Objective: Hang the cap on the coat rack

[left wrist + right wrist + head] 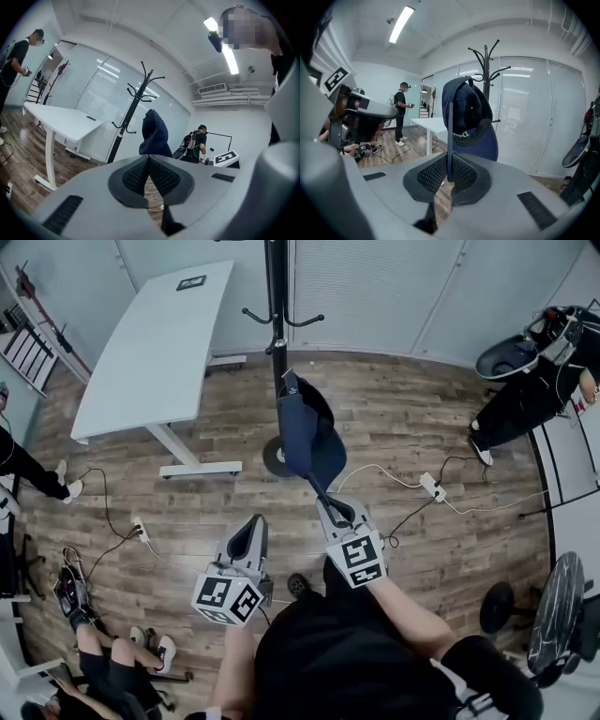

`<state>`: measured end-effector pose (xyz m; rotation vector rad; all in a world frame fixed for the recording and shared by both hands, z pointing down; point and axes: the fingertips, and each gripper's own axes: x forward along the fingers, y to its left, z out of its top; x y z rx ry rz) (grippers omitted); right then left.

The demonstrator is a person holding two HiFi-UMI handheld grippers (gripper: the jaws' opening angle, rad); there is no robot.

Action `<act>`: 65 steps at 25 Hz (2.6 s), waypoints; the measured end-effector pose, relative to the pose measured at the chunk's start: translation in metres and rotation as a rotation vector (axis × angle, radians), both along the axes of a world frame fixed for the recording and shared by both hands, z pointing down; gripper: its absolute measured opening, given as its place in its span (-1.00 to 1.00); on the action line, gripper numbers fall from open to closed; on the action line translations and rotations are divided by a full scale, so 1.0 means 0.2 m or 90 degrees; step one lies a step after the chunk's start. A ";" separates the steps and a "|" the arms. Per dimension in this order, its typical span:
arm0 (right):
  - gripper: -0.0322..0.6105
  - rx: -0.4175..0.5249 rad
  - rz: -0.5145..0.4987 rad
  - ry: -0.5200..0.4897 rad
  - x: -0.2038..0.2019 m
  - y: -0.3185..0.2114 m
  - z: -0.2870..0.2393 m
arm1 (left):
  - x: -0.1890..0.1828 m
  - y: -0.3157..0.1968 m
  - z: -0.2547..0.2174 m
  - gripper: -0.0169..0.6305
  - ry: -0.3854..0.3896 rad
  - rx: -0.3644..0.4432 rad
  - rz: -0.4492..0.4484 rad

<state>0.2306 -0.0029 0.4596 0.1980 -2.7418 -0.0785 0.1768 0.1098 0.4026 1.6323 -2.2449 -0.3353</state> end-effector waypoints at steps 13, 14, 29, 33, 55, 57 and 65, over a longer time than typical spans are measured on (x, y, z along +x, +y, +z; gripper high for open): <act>-0.76 -0.020 -0.029 -0.015 -0.13 0.07 -0.04 | -0.08 0.04 0.02 -0.90 0.005 -0.008 -0.020; -0.76 -0.019 -0.035 -0.015 -0.15 0.08 -0.04 | -0.09 0.04 0.03 -0.90 0.006 -0.011 -0.022; -0.76 -0.066 -0.090 -0.059 -0.79 0.03 -0.06 | -0.62 -0.11 0.02 -0.90 -0.018 -0.048 -0.032; -0.76 -0.082 -0.100 -0.060 -0.95 -0.02 -0.05 | -0.77 -0.20 0.00 -0.91 -0.026 -0.053 -0.024; -0.76 -0.122 -0.054 -0.046 -1.57 -0.14 0.03 | -1.39 -0.38 0.03 -0.90 -0.018 -0.049 0.024; -0.76 -0.127 -0.036 -0.044 -1.63 -0.15 0.04 | -1.46 -0.41 0.02 -0.90 -0.017 -0.048 0.047; -0.76 -0.139 0.057 -0.042 -1.81 -0.20 0.11 | -1.71 -0.50 0.00 -0.90 -0.022 -0.039 0.146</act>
